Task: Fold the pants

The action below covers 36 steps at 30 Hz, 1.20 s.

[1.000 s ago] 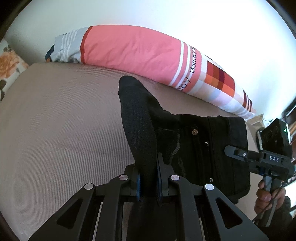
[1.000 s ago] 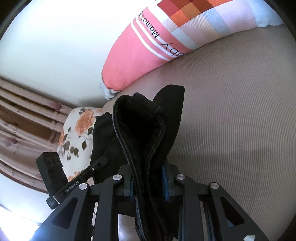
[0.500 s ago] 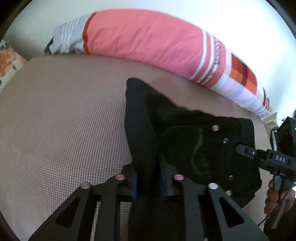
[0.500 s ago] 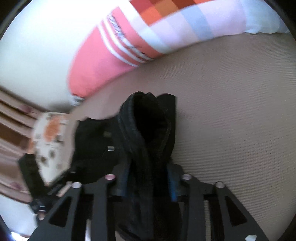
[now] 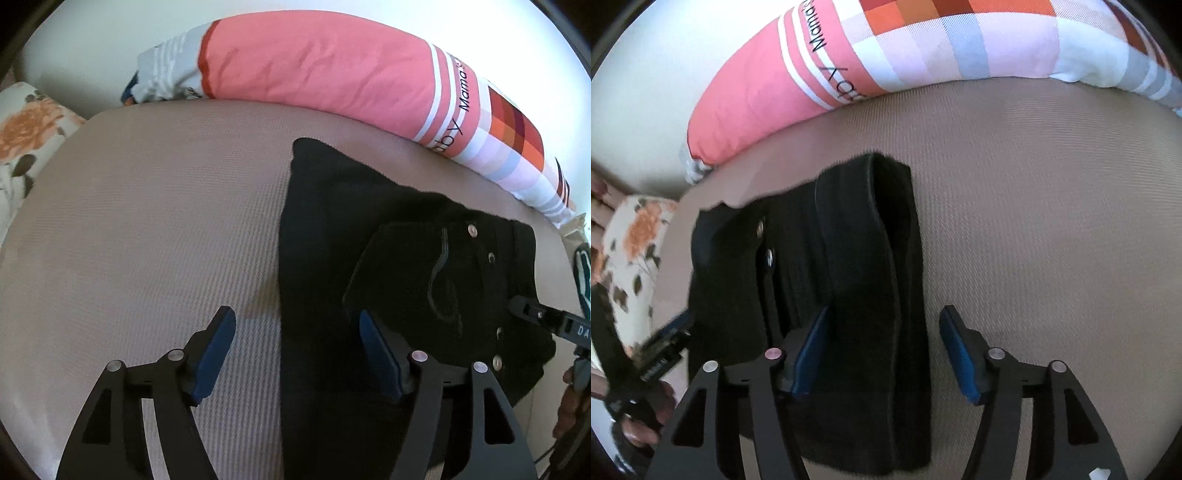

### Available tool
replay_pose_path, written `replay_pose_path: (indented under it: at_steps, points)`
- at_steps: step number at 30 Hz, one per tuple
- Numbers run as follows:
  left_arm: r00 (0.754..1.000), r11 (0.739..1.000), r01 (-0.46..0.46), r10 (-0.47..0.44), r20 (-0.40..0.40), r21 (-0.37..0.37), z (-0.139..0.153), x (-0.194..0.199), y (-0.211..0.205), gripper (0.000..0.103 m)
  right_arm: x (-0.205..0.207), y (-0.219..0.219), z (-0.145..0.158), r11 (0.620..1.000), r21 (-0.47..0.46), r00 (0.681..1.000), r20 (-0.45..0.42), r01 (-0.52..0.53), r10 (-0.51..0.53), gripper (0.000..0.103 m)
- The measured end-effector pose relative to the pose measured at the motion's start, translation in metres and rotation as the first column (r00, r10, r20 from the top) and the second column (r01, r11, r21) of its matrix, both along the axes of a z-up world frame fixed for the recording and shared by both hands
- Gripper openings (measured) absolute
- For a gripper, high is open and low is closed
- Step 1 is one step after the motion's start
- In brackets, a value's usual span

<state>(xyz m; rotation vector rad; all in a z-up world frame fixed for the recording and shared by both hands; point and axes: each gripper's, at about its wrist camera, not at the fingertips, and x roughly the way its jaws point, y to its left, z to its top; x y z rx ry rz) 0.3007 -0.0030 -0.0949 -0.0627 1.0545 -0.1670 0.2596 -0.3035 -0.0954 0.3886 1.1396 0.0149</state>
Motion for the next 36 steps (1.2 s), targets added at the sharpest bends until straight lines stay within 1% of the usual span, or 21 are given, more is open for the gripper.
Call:
replay_pose_path:
  at_steps: [2,6,8,10,15,18,21,24,28,32,36]
  points:
    - [1.000,1.000,-0.007,0.007,0.010,0.031,0.005,-0.012,0.002,0.071,-0.012,0.003,0.005,1.000,-0.031,1.000,0.002,-0.004,0.004,0.062]
    - [0.998,0.998,-0.018,0.015,0.055,0.061,0.019,-0.047,0.009,0.072,-0.038,0.008,0.018,0.999,-0.048,1.000,0.027,0.013,-0.011,0.063]
    - [0.996,0.997,-0.037,0.032,0.079,0.069,0.026,-0.066,0.013,0.073,-0.056,0.012,0.030,0.998,-0.067,0.998,0.065,0.020,-0.015,0.063]
    - [0.994,0.996,-0.057,0.050,0.095,0.073,0.033,-0.084,0.015,0.074,-0.069,0.017,0.037,0.996,-0.082,0.997,0.081,0.019,-0.012,0.064]
    - [0.989,0.994,-0.086,0.078,0.122,0.063,0.050,-0.124,0.022,0.074,-0.111,0.037,0.055,0.992,-0.123,0.989,0.144,0.000,0.018,0.066]
    - [0.980,0.987,-0.132,0.115,0.164,0.095,0.061,-0.150,0.027,0.074,-0.137,0.054,0.063,0.988,-0.156,0.982,0.185,-0.012,0.041,0.069]
    - [0.970,0.983,-0.160,0.139,0.200,0.089,0.070,-0.173,0.031,0.074,-0.156,0.070,0.069,0.979,-0.202,0.975,0.214,-0.019,0.063,0.073]
    - [0.963,0.980,-0.181,0.158,0.218,0.089,0.076,-0.192,0.033,0.074,-0.168,0.083,0.073,0.978,-0.208,0.969,0.237,-0.022,0.072,0.075]
    - [0.958,0.979,-0.177,0.148,0.247,0.102,0.084,-0.212,0.032,0.074,-0.183,0.094,0.079,0.979,-0.203,0.961,0.268,-0.020,0.075,0.077]
    - [0.953,0.977,-0.179,0.143,0.267,0.115,0.088,-0.223,0.028,0.074,-0.191,0.111,0.080,0.967,-0.250,0.954,0.275,-0.048,0.119,0.080]
    - [0.951,0.977,-0.173,0.132,0.280,0.128,0.090,-0.231,0.025,0.074,-0.198,0.122,0.081,0.963,-0.261,0.949,0.283,-0.065,0.140,0.082]
